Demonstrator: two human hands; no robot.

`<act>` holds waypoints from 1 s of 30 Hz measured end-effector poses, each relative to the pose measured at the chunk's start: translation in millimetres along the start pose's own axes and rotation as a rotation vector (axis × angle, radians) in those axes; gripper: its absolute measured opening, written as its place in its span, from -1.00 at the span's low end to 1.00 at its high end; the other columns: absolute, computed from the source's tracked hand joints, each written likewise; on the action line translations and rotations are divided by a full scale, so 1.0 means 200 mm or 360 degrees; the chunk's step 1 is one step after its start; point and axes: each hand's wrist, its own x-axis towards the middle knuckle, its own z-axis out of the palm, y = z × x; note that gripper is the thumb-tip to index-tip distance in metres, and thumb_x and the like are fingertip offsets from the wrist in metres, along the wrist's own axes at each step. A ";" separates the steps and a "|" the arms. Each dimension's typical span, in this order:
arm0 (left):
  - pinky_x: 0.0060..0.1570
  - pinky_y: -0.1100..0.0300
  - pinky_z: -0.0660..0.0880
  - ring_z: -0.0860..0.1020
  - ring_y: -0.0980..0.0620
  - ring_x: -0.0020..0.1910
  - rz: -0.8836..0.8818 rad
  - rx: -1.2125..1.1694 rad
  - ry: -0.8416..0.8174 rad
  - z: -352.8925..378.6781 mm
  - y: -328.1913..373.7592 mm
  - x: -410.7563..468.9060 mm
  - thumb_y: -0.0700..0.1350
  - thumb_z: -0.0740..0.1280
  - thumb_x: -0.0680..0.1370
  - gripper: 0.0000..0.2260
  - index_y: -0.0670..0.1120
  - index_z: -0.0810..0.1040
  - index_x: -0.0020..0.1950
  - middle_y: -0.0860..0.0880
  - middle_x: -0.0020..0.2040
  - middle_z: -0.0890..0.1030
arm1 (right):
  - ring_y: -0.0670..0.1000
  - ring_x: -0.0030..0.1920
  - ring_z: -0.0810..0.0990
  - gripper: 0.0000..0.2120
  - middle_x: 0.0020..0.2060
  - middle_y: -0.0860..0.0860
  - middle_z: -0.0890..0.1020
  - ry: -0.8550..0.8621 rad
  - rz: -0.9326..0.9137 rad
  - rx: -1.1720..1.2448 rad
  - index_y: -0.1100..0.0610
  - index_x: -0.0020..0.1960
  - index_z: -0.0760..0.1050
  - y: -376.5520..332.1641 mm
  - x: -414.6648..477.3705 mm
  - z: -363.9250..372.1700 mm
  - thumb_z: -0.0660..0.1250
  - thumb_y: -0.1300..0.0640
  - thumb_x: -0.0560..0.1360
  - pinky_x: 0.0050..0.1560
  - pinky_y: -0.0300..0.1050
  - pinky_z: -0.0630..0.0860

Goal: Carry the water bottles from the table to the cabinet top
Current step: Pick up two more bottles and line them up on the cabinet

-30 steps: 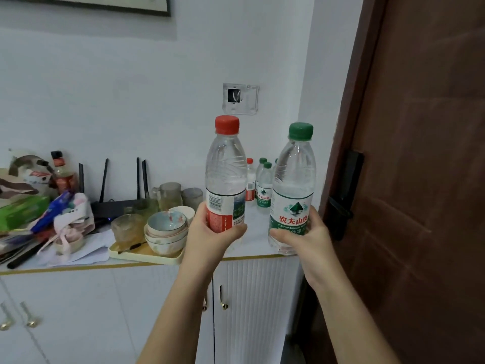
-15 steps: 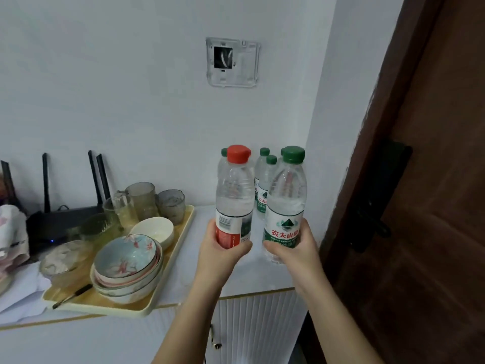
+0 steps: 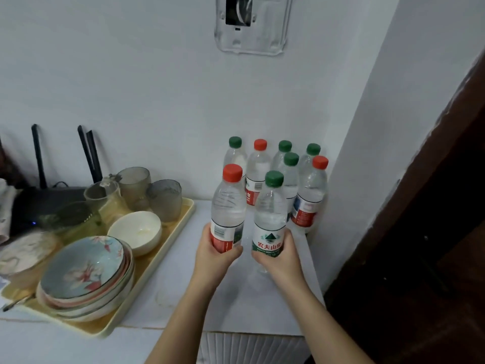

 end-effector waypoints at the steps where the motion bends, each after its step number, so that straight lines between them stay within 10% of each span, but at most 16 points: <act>1: -0.20 0.32 0.54 0.63 0.03 -0.03 -0.0018 0.0006 0.0007 0.00 -0.02 0.02 -0.35 0.50 0.34 -0.51 0.07 0.44 0.11 -0.02 0.02 0.63 | -0.06 0.04 0.64 -0.38 0.01 -0.08 0.65 0.0010 0.0014 -0.0025 0.01 0.19 0.41 0.03 0.02 0.01 0.54 0.38 0.26 -0.05 -0.19 0.57; 6: -0.25 0.35 0.54 0.63 0.04 -0.05 -0.0090 0.0046 0.0002 0.01 -0.11 0.12 -0.34 0.50 0.34 -0.50 0.02 0.43 0.15 -0.04 0.02 0.63 | -0.04 0.02 0.65 -0.36 0.02 -0.08 0.65 0.0080 0.0053 -0.0069 0.02 0.22 0.41 0.09 0.11 0.08 0.59 0.27 0.24 0.02 0.05 0.62; 19: 0.06 0.09 0.54 0.57 0.05 0.05 -0.0038 0.0506 -0.0187 -0.01 -0.23 0.40 -0.07 0.60 0.23 -0.47 0.08 0.46 0.11 0.01 0.06 0.56 | -0.03 0.24 0.53 -0.20 0.20 0.01 0.53 0.0092 -0.0147 -0.0429 0.08 0.35 0.39 0.11 0.25 0.12 0.65 0.13 0.19 0.23 -0.12 0.48; 30: -0.12 0.16 0.49 0.59 0.03 -0.07 0.0076 0.0649 0.0046 0.04 -0.20 0.51 -0.10 0.62 0.25 -0.49 0.00 0.45 0.08 0.03 -0.03 0.62 | 0.04 -0.10 0.51 -0.48 -0.06 0.02 0.49 0.0429 -0.0225 -0.0721 0.19 0.01 0.41 0.12 0.32 0.16 0.64 0.11 0.23 -0.13 -0.07 0.48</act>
